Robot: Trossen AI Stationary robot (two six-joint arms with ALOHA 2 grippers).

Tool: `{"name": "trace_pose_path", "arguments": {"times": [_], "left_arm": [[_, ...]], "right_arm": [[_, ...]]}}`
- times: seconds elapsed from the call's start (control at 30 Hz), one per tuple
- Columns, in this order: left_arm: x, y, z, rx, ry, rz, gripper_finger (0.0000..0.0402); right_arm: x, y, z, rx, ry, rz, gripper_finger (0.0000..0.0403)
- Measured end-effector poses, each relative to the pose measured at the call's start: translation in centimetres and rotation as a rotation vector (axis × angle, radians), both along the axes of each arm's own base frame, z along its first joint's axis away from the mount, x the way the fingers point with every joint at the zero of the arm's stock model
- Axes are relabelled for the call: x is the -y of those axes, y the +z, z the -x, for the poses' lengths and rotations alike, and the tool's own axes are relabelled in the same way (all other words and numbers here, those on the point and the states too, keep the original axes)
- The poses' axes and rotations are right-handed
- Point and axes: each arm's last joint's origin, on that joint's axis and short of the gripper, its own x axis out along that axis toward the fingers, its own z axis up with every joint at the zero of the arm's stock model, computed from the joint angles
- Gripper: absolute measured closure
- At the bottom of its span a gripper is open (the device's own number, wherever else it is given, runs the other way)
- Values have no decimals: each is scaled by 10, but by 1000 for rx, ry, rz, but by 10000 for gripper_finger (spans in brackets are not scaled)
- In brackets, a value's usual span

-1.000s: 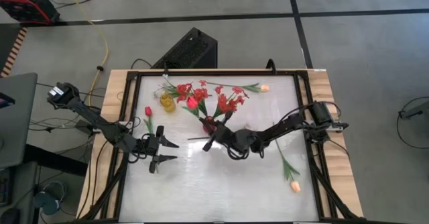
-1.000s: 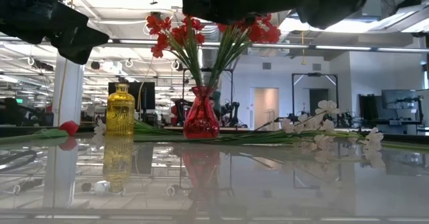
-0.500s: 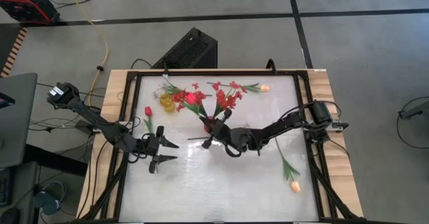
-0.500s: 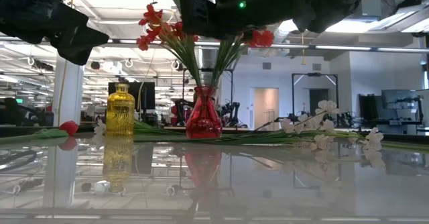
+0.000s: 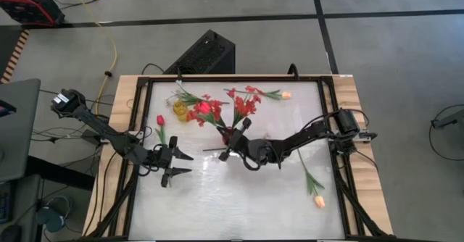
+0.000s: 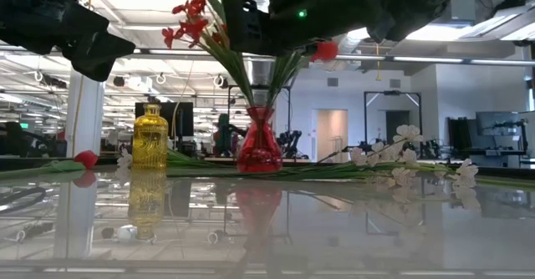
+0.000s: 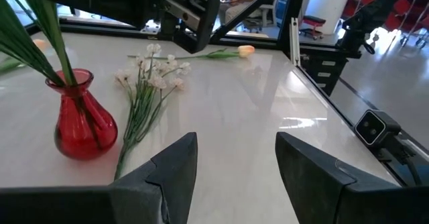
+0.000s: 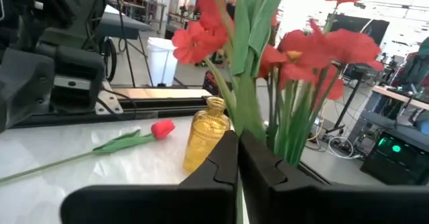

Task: Sort flowers into vase by color
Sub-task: Put the right pink tulip into the red vase

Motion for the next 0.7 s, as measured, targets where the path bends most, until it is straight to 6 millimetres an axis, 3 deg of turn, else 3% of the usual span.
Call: {"name": "trace_pose_path", "arguments": {"times": [0.23, 0.7], "left_arm": [[0, 0, 0, 0, 0, 0, 212], [0, 0, 0, -1, -1, -2, 212]], "right_arm": [[-1, 1, 0, -10, 2, 14, 343], [-23, -2, 8, -108, -74, 97, 341]]}}
